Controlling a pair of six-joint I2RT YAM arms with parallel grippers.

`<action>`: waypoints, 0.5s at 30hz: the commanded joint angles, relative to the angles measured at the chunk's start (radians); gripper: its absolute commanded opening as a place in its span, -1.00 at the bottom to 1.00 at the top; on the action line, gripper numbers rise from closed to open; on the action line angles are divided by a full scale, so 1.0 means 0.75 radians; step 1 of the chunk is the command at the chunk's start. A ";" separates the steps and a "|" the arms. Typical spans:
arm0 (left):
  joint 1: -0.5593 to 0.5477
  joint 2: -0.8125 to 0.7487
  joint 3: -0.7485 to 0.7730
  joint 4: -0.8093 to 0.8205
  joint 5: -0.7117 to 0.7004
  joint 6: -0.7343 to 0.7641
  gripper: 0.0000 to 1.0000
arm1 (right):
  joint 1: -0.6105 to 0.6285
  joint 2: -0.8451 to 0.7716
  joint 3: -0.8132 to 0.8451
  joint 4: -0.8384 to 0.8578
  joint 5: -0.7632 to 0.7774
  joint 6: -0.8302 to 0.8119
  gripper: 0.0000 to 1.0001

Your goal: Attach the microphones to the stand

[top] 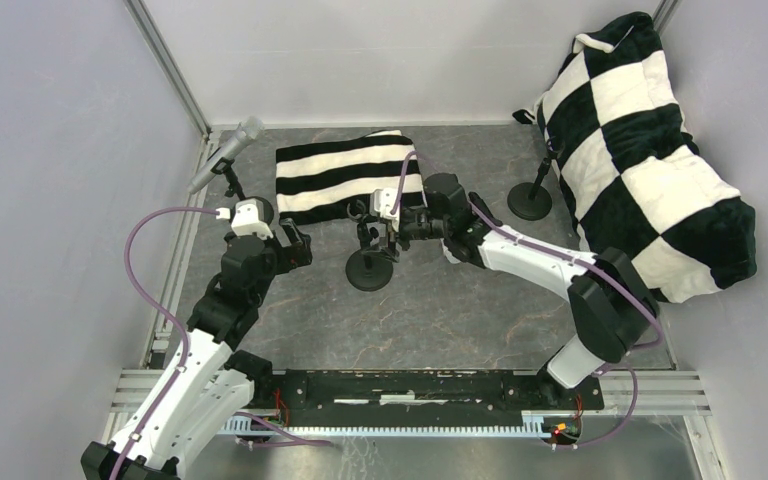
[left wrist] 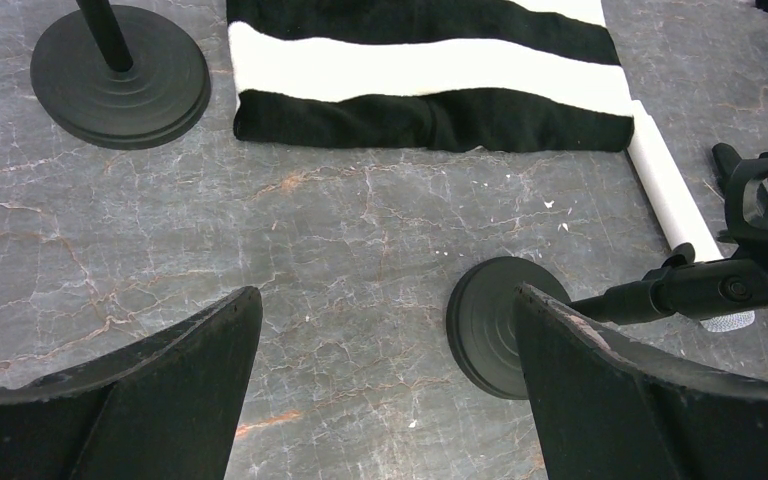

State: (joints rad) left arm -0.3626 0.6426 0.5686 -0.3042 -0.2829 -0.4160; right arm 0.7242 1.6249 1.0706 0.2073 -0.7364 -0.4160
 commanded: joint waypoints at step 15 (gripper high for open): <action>-0.004 0.013 0.023 0.012 -0.042 -0.012 1.00 | -0.009 -0.625 -0.508 0.137 0.989 0.458 0.46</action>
State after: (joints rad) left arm -0.3626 0.6430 0.5678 -0.3058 -0.2916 -0.4168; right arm 0.7246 1.2140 0.7002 0.3248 -0.3534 -0.2386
